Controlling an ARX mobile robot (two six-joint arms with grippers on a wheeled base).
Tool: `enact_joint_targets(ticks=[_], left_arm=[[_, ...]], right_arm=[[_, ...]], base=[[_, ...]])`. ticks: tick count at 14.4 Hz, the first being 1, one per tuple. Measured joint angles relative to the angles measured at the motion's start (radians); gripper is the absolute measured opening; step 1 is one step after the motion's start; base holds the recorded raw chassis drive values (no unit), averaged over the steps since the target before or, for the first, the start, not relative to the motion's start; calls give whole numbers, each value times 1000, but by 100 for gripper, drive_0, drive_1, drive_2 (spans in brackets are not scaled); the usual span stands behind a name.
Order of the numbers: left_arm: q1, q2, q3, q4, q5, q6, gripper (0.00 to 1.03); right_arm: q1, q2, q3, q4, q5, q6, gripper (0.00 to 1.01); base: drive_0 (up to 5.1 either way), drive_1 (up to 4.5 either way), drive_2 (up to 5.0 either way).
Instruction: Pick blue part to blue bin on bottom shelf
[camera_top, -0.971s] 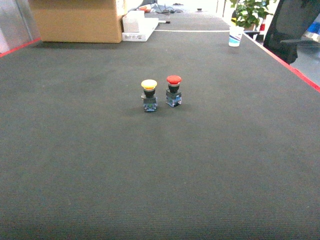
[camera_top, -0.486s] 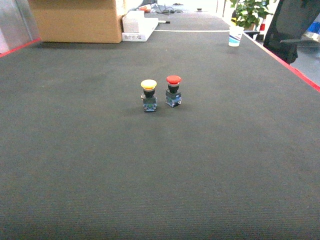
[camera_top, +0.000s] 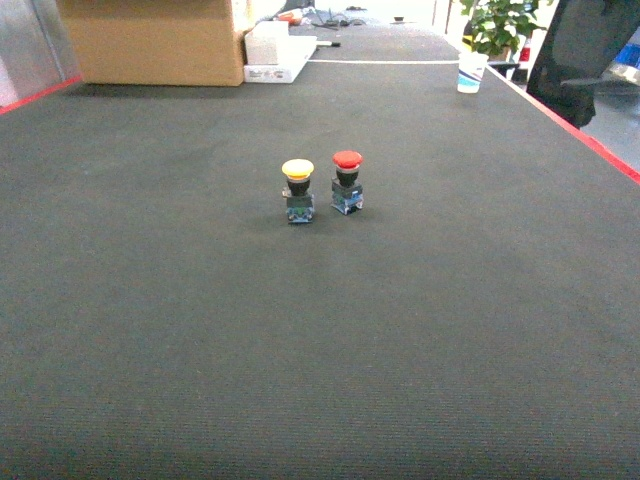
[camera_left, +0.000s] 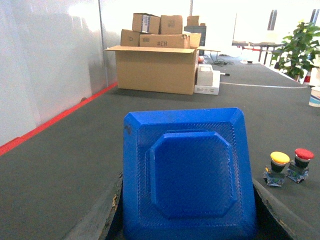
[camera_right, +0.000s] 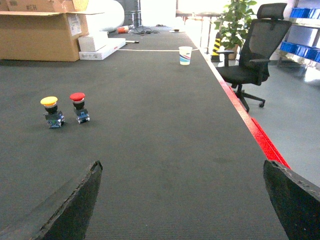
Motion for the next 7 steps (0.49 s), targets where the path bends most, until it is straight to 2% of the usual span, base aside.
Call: enact_joint_targets(ticks=[1, 7], left_arm=[[0, 0, 0, 0, 0, 0, 45], [0, 3, 0, 1, -1, 0, 45]], right_arm=[[0, 0, 0, 0, 0, 0, 98], [0, 0, 0, 1, 0, 0, 98]], base=[[0, 0, 0], [11, -414, 437]])
